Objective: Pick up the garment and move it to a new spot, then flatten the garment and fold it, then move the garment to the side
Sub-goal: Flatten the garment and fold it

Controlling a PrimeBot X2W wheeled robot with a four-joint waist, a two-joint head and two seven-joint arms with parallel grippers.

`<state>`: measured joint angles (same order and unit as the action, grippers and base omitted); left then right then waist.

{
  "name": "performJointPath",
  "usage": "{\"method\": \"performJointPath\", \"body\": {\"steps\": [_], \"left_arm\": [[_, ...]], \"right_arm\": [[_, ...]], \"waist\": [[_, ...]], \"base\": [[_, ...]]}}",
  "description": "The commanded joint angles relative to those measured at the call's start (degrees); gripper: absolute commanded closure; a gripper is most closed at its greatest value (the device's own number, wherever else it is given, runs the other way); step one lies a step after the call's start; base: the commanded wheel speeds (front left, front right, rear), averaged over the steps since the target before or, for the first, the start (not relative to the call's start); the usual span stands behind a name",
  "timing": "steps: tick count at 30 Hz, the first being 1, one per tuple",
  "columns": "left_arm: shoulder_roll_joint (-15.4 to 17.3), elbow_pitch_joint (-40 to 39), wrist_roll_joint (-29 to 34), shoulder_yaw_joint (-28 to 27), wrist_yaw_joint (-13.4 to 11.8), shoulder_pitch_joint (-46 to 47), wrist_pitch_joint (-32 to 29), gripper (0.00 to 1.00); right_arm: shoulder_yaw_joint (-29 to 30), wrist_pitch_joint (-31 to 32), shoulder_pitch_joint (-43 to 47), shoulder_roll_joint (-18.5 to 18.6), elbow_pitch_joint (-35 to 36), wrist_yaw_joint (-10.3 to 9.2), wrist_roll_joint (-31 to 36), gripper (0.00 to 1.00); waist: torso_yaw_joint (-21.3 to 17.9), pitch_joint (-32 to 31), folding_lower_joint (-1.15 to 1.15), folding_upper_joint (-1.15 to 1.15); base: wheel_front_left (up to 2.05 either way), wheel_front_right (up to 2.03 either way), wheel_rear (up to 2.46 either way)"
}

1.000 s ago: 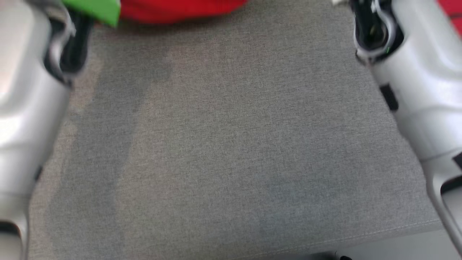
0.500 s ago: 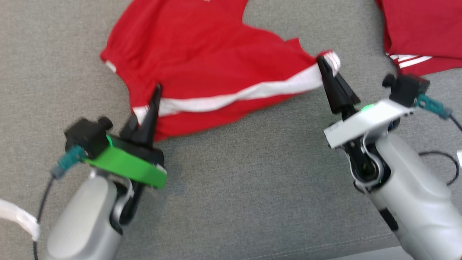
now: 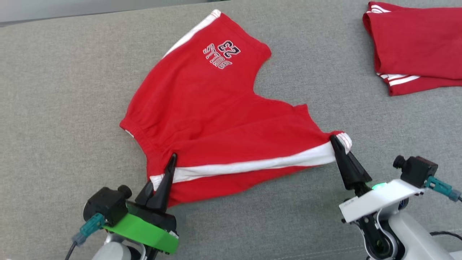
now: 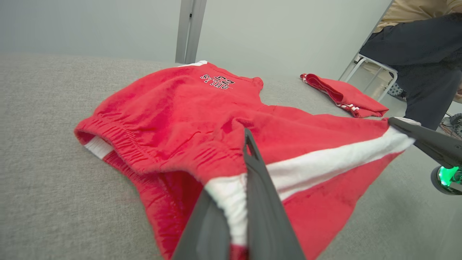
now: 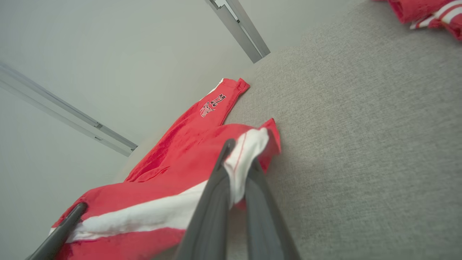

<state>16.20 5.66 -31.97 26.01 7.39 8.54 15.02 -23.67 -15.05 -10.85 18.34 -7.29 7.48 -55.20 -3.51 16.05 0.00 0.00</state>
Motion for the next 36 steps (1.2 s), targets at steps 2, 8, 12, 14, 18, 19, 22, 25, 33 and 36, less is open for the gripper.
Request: {"method": "performJointPath", "body": {"steps": [2, 8, 12, 14, 18, 19, 22, 25, 33, 36], "left_arm": [[-0.5, -1.0, -0.1, -0.6, 0.1, -1.3, 0.2, 1.0], [-1.7, -1.4, 0.0, -1.3, 0.1, 0.3, 0.2, 1.0], [-2.3, -0.8, 0.1, -2.4, 0.1, 3.2, 0.2, 1.0], [-2.8, -0.6, -0.3, -3.0, 0.1, 4.8, 0.2, 1.0], [-3.8, 1.0, -1.0, -3.9, 0.1, 10.4, 0.2, 1.0], [-4.1, 1.4, -1.2, -3.9, 0.1, 11.5, 0.2, 1.0], [-5.1, 2.9, -1.5, -5.3, 0.1, 15.1, 0.2, 1.0], [-6.6, 5.8, -0.9, -7.1, 0.1, 19.1, 0.2, 1.0], [-9.3, 9.9, 1.1, -8.5, 0.1, 25.3, 0.2, 1.0], [-10.4, 11.1, 1.4, -9.0, 0.1, 26.8, 0.2, 1.0]], "right_arm": [[0.8, -0.2, 1.5, -0.2, 1.5, 0.0, 1.4, 1.0], [3.7, -0.2, -1.6, -1.2, 2.9, 0.0, 5.2, 1.0], [4.5, -0.1, -6.8, -1.3, 1.4, 0.0, 7.1, 1.0], [3.8, -0.2, -10.5, -1.3, -0.2, 0.0, 7.6, 1.0], [0.8, 0.1, -21.7, -2.0, -7.3, 0.0, 8.7, 1.0], [0.2, 0.2, -24.1, -2.2, -8.9, 0.0, 8.7, 1.0], [-1.8, 0.8, -32.2, -3.0, -15.3, 0.01, 9.0, 1.0], [-3.8, 1.4, -42.2, -4.7, -24.4, 0.0, 8.9, 1.0], [-8.9, 1.3, -57.5, -8.0, -41.1, 0.0, 10.1, 1.0], [-10.3, 1.0, -61.0, -8.6, -45.3, 0.0, 9.9, 1.0]], "waist": [[0.3, -0.4, 0.0, 0.0], [0.9, 0.5, 0.0, 0.0], [1.9, 1.3, 0.0, 0.0], [2.5, 1.9, 0.0, 0.0], [4.6, 4.5, 0.0, 0.0], [5.0, 5.2, 0.0, 0.0], [6.4, 7.7, 0.0, 0.0], [8.3, 10.8, 0.0, 0.0], [11.2, 15.5, 0.0, 0.0], [12.0, 16.6, 0.0, 0.0]], "base": [[0.0, 0.0, 0.0], [0.0, 0.0, 0.0], [0.0, 0.0, 0.0], [0.0, 0.0, 0.0], [0.0, 0.0, 0.0], [0.0, 0.0, 0.0], [0.0, 0.0, 0.0], [0.0, 0.0, 0.0], [0.0, 0.0, 0.0], [0.0, 0.0, 0.0]]}}
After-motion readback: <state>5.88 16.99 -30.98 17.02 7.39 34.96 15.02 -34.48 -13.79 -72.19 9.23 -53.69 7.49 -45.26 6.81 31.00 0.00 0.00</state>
